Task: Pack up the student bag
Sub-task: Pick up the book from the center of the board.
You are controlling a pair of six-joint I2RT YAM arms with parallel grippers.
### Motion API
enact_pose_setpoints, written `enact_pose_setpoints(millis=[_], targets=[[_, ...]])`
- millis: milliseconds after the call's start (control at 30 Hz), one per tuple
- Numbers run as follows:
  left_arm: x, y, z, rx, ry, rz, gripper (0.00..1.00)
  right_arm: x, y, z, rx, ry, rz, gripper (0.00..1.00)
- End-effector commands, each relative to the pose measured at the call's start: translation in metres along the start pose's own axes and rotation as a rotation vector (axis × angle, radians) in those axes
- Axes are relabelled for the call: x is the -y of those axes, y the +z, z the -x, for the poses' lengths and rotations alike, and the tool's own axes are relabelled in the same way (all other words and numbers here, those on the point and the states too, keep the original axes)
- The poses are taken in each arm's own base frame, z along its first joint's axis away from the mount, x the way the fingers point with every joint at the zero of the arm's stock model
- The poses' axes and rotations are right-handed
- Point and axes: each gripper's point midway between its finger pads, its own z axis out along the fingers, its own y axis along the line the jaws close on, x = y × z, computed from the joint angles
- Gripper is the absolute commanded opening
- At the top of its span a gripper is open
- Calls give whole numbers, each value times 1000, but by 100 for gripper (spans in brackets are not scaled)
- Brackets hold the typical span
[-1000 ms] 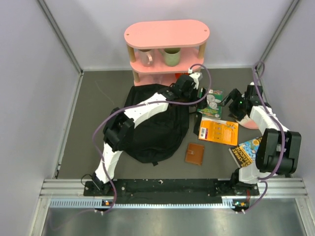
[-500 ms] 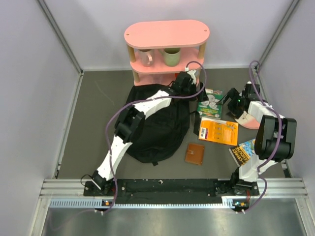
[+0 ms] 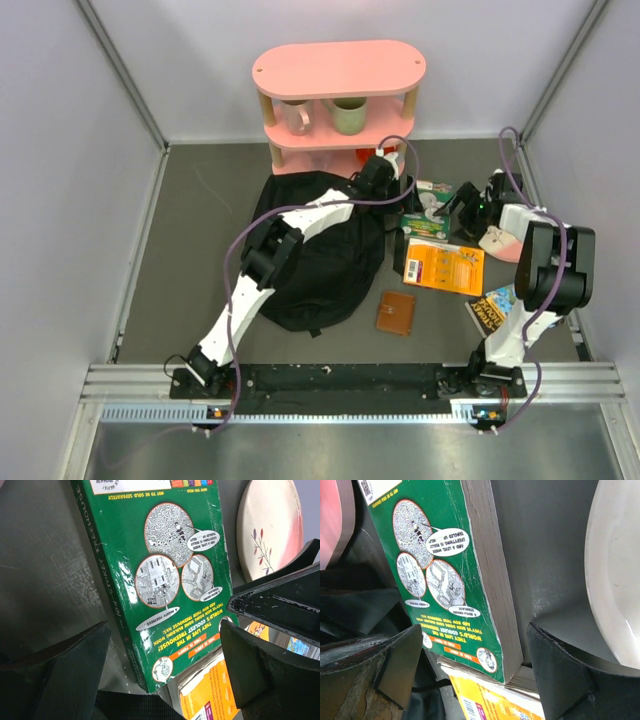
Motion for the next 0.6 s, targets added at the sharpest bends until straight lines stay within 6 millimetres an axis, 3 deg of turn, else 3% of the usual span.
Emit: enact_pose_setpoints(millis=[0, 267, 333, 400, 567], targets=[[-16, 10, -19, -55, -54, 30, 95, -16, 4, 25, 46, -39, 72, 83], [-1, 19, -38, -115, -69, -67, 93, -18, 15, 17, 10, -6, 122, 68], [7, 18, -42, -135, -65, -106, 91, -27, 12, 19, 17, -10, 172, 56], [13, 18, -43, -142, -59, -135, 88, -33, 10, 16, 13, -6, 209, 49], [27, 12, -40, -139, -25, -164, 82, -50, 1, 16, 19, -6, 300, 43]])
